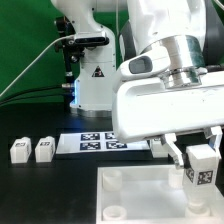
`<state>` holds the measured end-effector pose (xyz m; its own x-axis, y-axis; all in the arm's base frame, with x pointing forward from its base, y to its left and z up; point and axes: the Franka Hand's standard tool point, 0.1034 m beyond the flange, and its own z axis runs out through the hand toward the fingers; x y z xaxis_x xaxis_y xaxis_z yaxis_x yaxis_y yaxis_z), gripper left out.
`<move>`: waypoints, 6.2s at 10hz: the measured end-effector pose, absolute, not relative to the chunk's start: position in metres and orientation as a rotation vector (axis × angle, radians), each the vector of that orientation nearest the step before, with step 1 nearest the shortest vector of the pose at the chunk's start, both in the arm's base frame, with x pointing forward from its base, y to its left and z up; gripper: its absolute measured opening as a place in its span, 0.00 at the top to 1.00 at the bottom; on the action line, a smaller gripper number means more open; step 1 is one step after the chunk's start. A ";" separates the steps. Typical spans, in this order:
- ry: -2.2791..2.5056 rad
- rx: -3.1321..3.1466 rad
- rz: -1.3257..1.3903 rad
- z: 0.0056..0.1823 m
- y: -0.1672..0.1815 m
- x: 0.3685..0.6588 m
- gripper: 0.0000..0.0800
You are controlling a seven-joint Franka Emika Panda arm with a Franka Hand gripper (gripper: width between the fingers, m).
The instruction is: Assemble one leg
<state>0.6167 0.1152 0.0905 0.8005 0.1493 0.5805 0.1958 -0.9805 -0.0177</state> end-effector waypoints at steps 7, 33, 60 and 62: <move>-0.305 -2.893 -0.961 0.077 0.115 0.615 0.64; -0.395 -2.971 0.048 0.082 0.124 0.617 0.19; 1.333 -2.641 0.176 0.074 0.128 0.616 0.53; 1.311 -2.651 0.174 0.074 0.128 0.615 0.36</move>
Offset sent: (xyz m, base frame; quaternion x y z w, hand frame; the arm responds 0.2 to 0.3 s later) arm -0.0121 0.0041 -0.0121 0.0045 0.0347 -0.0013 0.9994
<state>0.6155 0.1284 0.0742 0.6046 -0.7753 -0.1829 -0.7961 -0.5955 -0.1074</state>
